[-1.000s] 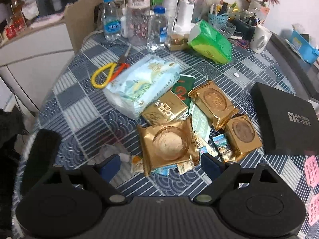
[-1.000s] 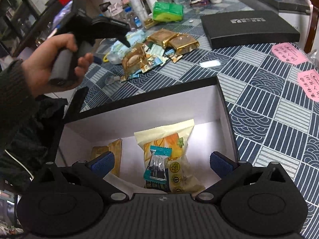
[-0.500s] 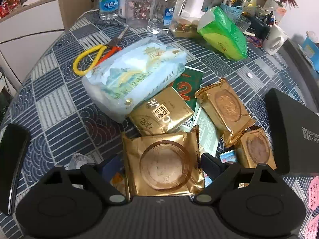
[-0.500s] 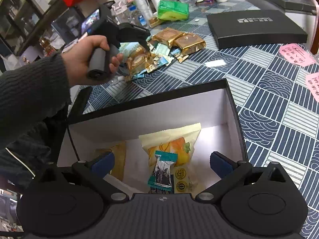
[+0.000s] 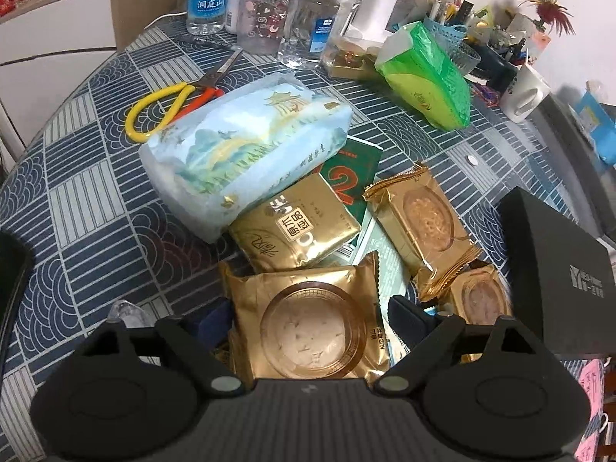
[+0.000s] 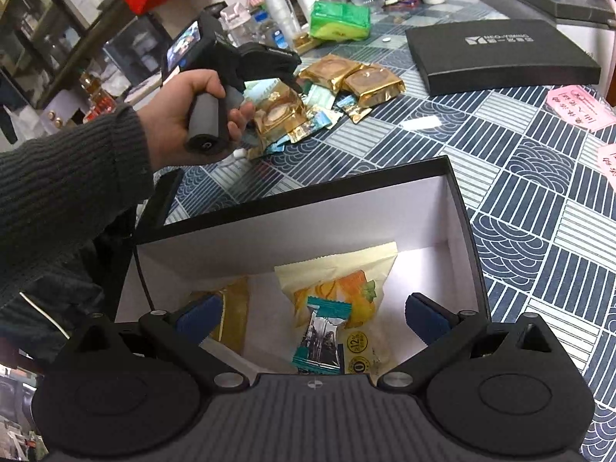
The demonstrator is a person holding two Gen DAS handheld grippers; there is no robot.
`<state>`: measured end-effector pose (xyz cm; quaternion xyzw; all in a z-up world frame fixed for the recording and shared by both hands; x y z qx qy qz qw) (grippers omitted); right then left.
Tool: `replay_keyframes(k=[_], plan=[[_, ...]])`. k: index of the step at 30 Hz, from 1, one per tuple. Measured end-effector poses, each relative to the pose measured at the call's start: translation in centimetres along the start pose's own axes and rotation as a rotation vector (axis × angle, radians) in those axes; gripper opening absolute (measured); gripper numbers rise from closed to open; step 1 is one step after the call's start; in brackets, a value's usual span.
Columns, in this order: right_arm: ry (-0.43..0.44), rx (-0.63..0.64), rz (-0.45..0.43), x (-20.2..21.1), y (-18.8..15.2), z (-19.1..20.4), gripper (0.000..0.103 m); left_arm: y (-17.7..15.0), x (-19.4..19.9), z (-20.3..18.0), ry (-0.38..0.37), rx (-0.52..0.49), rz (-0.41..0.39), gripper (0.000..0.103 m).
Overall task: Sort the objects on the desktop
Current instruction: 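Close the left gripper on the large gold mooncake packet and lift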
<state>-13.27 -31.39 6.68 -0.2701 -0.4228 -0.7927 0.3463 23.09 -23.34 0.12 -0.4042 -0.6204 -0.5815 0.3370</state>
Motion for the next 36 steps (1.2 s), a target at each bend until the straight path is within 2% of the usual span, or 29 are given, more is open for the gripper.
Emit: replay_keyframes(k=[8,9,11,13,16,22,27,30,36], plan=[[0.006,0.005,0.002,-0.1,0.0,0.2,0.103,-0.1,-0.9,-0.9,0.064,-0.045,-0.010,0.103],[0.007,0.004,0.000,-0.1,0.0,0.2,0.103,-0.2,-1.1,-1.0,0.085,-0.048,-0.001,0.103],[0.007,0.002,-0.001,-0.1,0.0,0.2,0.103,-0.9,-2.8,-1.0,0.142,-0.075,0.080,0.103],[0.009,-0.001,-0.001,0.0,0.0,0.1,0.103,-1.4,-3.5,-1.1,0.215,-0.119,0.080,0.103],[0.005,-0.004,-0.003,0.2,-0.1,0.0,0.103,-1.4,-3.6,-0.8,0.196,-0.099,0.074,0.103],[0.005,-0.013,-0.008,0.3,0.1,-0.2,0.103,-1.0,-3.1,-0.5,0.149,-0.088,0.070,0.091],[0.010,0.008,-0.013,0.5,0.1,0.4,0.103,-1.3,-1.6,-0.4,0.163,-0.119,0.032,0.089],[0.011,0.014,-0.015,0.8,0.1,0.6,0.103,-1.5,-0.4,0.0,0.147,-0.110,0.025,0.089],[0.005,0.033,-0.033,1.5,0.1,1.3,0.103,-2.1,3.4,-0.2,0.130,-0.158,-0.023,0.089]])
Point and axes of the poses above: each gripper's, at about its wrist camera, not at the fingertips, and x roughly against the way its jaws point, z to its left, y to its top, the point moved 6 cm from there along -x, roughly the way its jaws point, and after that the axes turned 8 degrees about y, right-handed, at the moved point
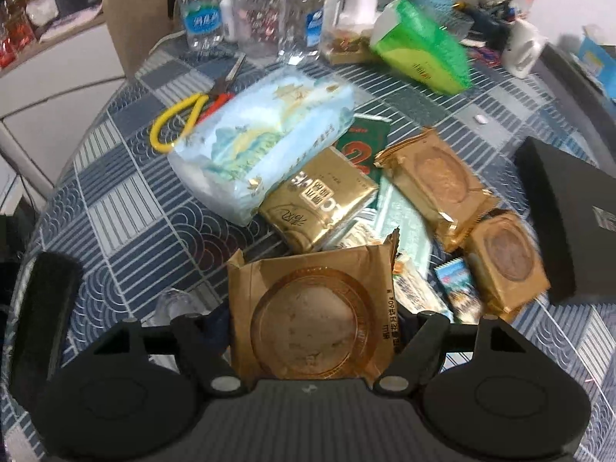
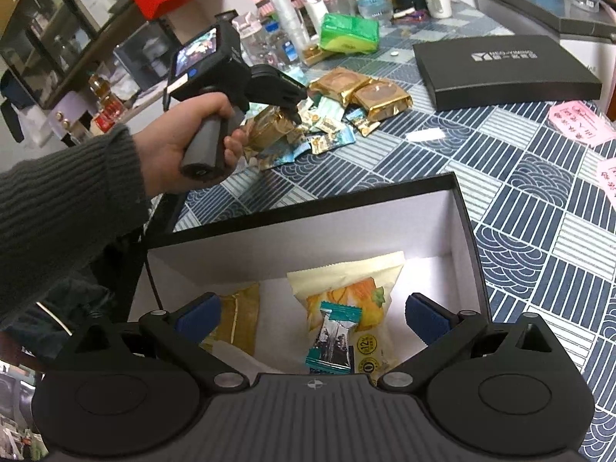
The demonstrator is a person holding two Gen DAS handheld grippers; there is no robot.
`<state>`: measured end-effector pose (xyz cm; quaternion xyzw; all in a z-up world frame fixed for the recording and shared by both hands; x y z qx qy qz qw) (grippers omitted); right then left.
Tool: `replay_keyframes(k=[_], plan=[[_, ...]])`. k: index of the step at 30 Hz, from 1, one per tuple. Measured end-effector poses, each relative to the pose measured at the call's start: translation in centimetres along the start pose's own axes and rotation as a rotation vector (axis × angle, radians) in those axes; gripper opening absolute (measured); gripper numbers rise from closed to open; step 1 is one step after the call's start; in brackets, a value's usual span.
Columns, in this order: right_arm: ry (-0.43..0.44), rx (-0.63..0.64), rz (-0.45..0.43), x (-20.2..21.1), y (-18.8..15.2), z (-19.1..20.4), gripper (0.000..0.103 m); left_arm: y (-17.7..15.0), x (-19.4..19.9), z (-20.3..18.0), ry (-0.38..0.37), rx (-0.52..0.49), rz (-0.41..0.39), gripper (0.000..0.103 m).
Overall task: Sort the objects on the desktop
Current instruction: 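Close the left gripper on the large gold mooncake packet and lift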
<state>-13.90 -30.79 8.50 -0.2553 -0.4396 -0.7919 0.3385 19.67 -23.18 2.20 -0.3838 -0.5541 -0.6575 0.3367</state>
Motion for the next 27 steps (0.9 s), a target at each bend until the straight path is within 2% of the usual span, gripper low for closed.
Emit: replay_keyframes(k=[11,27], plan=[[-0.022,0.052,-0.038,2.4,-0.6,2.1,0.103,-1.8,7.3,0.3,0.003,-0.079,-0.101,0.089],[-0.060,0.087,-0.094,6.2,-2.3,4.1,0.103,-6.3,13.8,2.3,-0.039,-0.093,-0.135,0.089]])
Point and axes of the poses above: each gripper's, at about its wrist camera, not at the fingertips, and x roughly against the way its jaws point, z to its left, y to its top, the point moved 6 cm from there along -x, roughly the way its jaws point, and after that the axes turned 8 degrees about y, right-handed, at the moved point
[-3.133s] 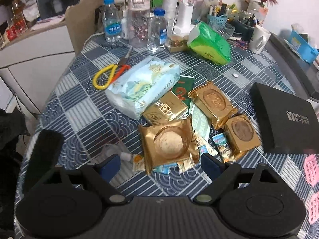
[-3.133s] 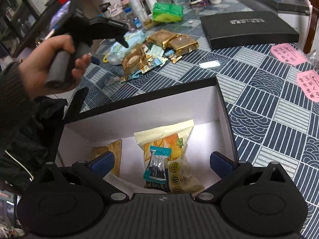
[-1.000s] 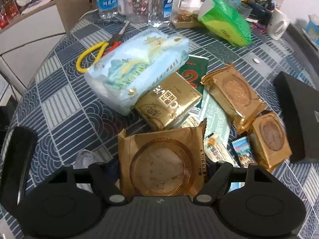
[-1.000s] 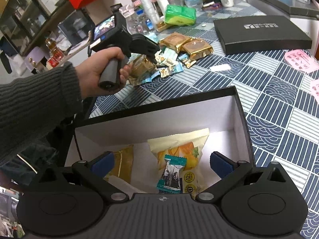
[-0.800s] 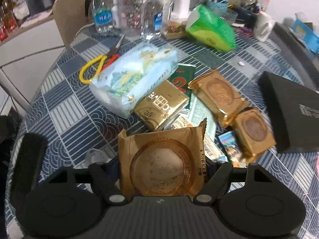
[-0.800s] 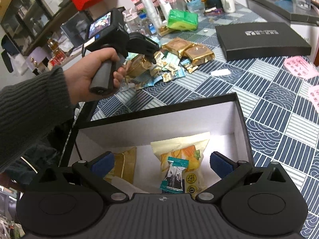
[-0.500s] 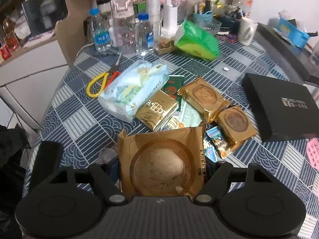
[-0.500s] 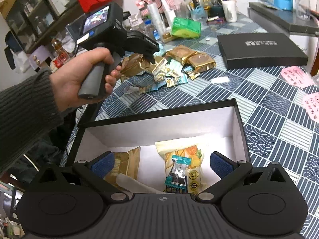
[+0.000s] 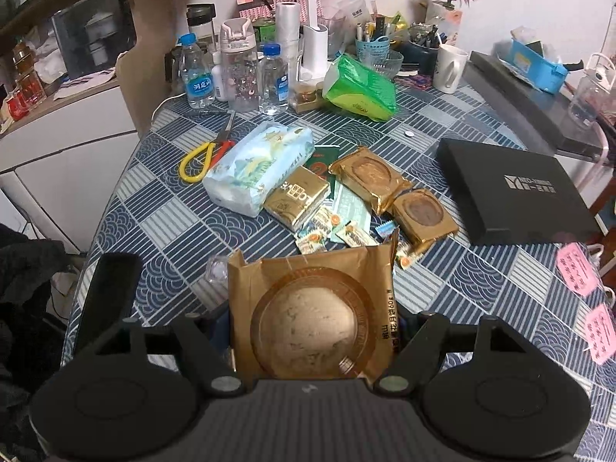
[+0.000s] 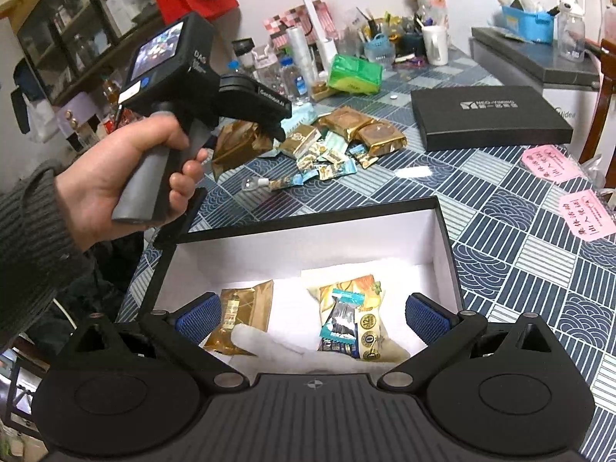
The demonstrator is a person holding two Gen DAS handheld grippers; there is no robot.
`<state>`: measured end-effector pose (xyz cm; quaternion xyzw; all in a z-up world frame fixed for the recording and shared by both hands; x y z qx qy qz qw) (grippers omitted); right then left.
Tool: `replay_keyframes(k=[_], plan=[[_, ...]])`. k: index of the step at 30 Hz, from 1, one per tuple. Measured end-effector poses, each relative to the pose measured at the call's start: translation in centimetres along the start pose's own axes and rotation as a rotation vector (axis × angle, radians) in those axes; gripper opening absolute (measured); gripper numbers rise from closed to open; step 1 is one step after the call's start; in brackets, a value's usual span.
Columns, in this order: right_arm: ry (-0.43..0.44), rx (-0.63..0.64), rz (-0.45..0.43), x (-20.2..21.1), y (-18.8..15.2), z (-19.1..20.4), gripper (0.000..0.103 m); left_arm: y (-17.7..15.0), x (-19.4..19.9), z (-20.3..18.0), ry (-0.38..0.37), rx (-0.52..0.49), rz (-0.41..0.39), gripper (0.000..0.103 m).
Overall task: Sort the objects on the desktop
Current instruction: 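Close the left gripper on the large gold mooncake packet and lift, then carry the gold mooncake packet in the left gripper over the open box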
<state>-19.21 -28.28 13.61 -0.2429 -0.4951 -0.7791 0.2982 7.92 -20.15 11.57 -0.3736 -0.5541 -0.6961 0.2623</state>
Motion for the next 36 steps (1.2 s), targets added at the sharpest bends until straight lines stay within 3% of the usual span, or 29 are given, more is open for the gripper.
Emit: replay_keyframes(k=[12,22,36], plan=[[0.001,0.024,-0.032,2.1,-1.2,2.1,0.103,-3.0,5.6,3.6,-0.030,0.018,-0.033,0.089],[-0.002,0.044,-0.042,3.1,-2.2,3.7,0.103,-6.1,10.2,5.2,-0.065,-0.027,-0.074,0.089],[-0.018,0.054,-0.054,4.2,-2.9,4.5,0.103,-12.8,10.3,5.1,-0.124,-0.049,0.026,0.089]])
Point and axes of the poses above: each gripper's, at about its wrist camera, not at the fingertips, and x roughly against the way its jaws point, z to its left, y to its top, the point moved 6 cm from there along -x, roughly the way its jaws point, and after that the axes turned 8 degrees about y, right-handed, at the moved point
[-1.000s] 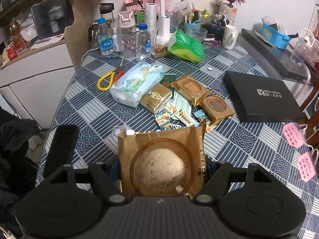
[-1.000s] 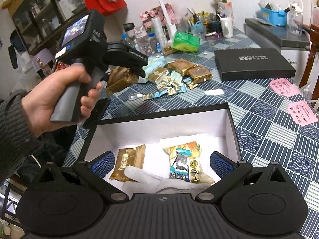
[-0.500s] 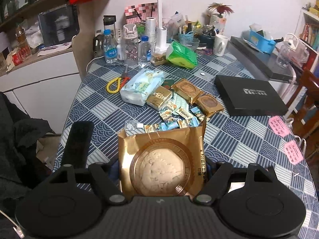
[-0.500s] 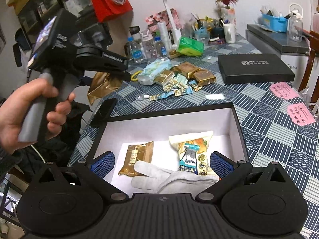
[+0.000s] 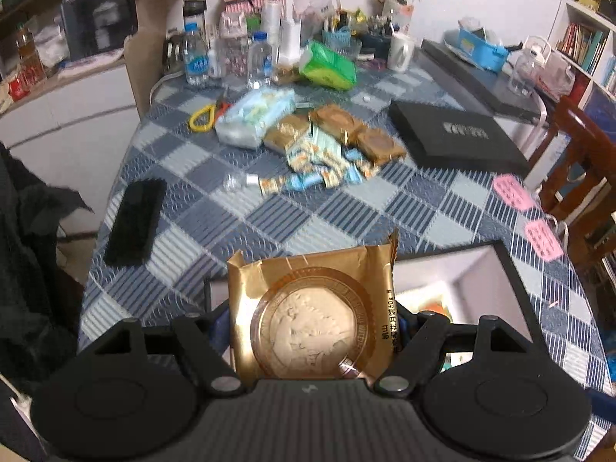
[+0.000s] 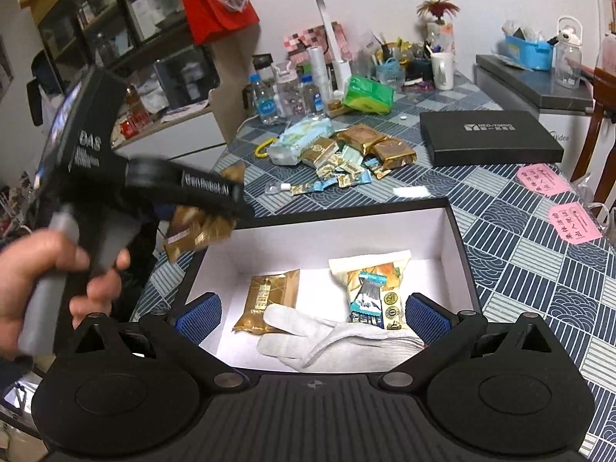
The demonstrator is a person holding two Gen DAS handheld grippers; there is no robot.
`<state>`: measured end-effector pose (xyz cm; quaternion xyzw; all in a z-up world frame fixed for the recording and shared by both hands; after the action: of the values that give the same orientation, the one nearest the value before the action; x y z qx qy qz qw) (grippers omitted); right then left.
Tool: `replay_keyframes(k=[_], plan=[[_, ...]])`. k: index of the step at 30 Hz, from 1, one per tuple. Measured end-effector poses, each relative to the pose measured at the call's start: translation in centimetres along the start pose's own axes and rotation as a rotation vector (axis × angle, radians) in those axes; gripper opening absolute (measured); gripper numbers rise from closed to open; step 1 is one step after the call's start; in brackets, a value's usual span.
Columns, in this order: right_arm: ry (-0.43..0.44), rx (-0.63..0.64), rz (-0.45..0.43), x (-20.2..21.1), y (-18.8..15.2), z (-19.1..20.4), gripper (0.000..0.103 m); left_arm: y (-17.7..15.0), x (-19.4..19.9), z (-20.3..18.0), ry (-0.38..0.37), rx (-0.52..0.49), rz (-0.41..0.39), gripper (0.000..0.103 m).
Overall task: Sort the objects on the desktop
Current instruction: 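Carry the gold mooncake packet in the left gripper over the open box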
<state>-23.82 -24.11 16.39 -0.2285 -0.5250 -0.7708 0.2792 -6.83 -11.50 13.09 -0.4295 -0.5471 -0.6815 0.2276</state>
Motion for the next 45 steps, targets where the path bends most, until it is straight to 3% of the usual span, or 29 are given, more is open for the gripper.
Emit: replay_keyframes(k=[16,36,45], plan=[[-0.011,0.004,0.014,0.0,-0.2,-0.5,0.103,-4.5,-6.5,-0.1,0.030,0.046,0.164,0.089],[-0.011,0.036,0.068,-1.5,-0.1,-0.7,0.103,-3.8,-7.9,-1.5,0.080,0.024,0.132,0.090],[-0.002,0.047,0.082,-1.9,0.0,-0.6,0.103,-4.4,-8.9,-2.7,0.235,-0.078,0.068,0.091]])
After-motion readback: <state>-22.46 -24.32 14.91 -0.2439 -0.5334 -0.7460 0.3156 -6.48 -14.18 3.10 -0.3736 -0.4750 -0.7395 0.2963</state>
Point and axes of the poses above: each gripper's, at about its wrist camera, not at the fingertips, and x roughly against the way its jaws point, z to its left, y to its top, the point moved 6 cm from there along -x, roughly the way its jaws point, and after that the axes turned 8 degrees about y, right-handed, at the moved point
